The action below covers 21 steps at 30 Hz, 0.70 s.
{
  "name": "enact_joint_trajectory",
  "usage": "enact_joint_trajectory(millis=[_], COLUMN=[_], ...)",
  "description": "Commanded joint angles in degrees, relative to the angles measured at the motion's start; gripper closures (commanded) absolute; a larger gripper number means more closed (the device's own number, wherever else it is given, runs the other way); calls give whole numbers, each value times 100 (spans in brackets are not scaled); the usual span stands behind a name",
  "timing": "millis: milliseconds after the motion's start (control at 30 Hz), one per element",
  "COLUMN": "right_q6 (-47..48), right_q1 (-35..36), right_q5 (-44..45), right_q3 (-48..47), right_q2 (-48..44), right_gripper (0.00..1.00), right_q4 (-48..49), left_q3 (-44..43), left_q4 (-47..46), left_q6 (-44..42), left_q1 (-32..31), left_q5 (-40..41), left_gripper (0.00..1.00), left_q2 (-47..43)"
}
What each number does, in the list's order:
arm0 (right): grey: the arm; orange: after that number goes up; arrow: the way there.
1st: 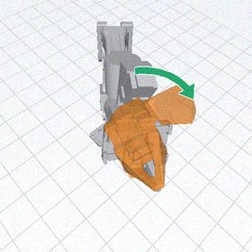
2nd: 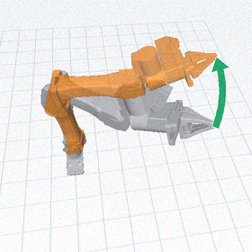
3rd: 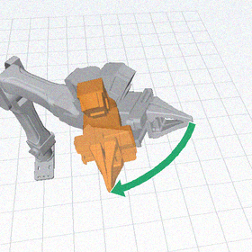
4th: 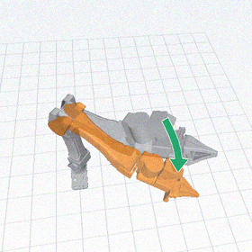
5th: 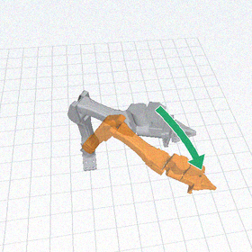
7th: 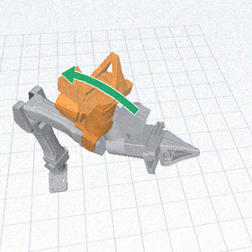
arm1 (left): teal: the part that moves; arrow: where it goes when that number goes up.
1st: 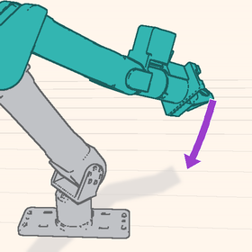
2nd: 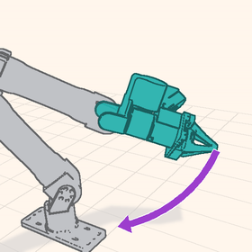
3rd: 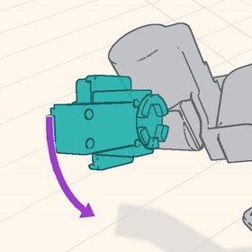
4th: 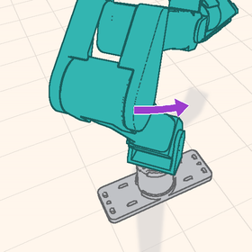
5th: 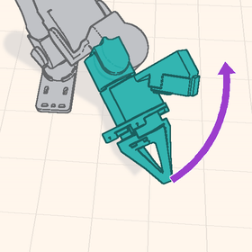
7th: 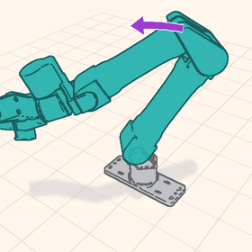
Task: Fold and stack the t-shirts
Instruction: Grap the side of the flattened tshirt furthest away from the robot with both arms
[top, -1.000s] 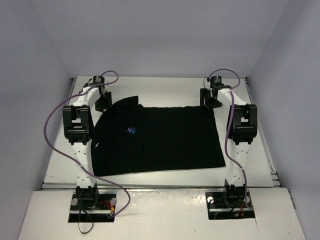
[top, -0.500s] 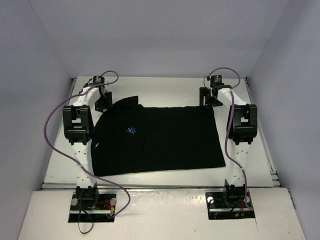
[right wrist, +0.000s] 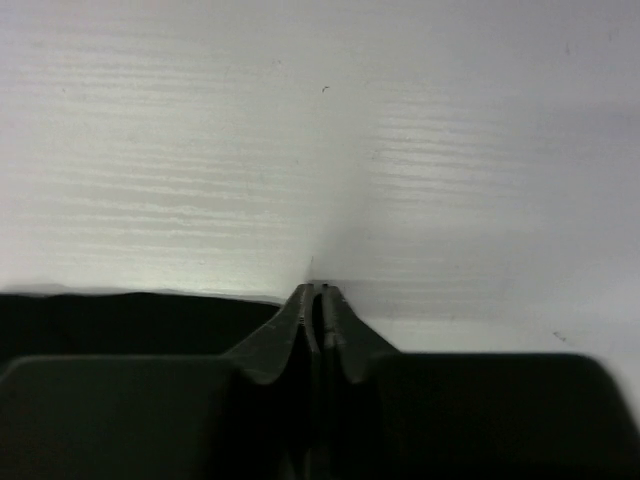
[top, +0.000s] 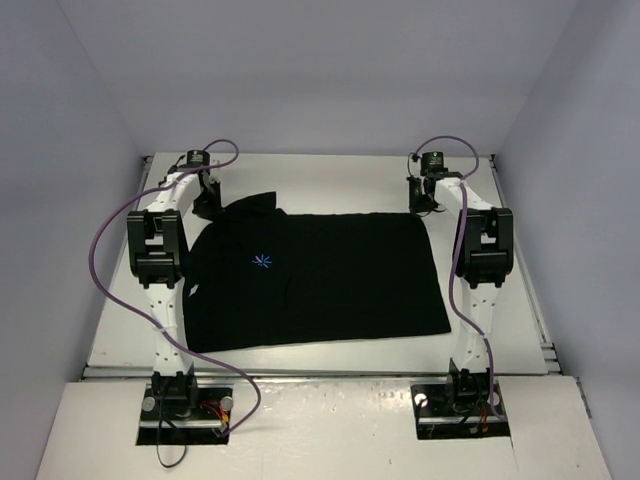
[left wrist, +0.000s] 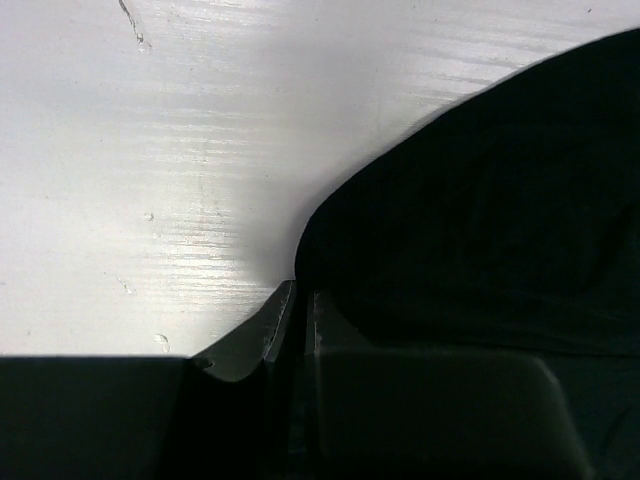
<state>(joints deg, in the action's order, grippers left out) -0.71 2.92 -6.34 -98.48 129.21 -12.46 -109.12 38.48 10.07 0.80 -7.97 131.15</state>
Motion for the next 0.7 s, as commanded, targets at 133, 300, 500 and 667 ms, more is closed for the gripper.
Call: enact_joint_trajectory(millis=[133, 300, 500, 667], right_q6=[231, 367, 367, 248], right_q1=[-46, -72, -72, -66], right_q5=[106, 249, 338, 420], right_q3=[-467, -567, -18, 698], right_q2=[-200, -592, -1215, -1876], right_gripper=[100, 100, 100, 100], right_q4=[-2, 7, 10, 68], left_q3=[-787, -863, 21, 928], left_q4=[-13, -57, -359, -752], left_q6=[-98, -212, -327, -382], left_q1=[127, 181, 231, 257], left_q5=[-215, -280, -222, -145], left_gripper=[100, 100, 100, 100], left_q2=[-216, -507, -1151, -1863])
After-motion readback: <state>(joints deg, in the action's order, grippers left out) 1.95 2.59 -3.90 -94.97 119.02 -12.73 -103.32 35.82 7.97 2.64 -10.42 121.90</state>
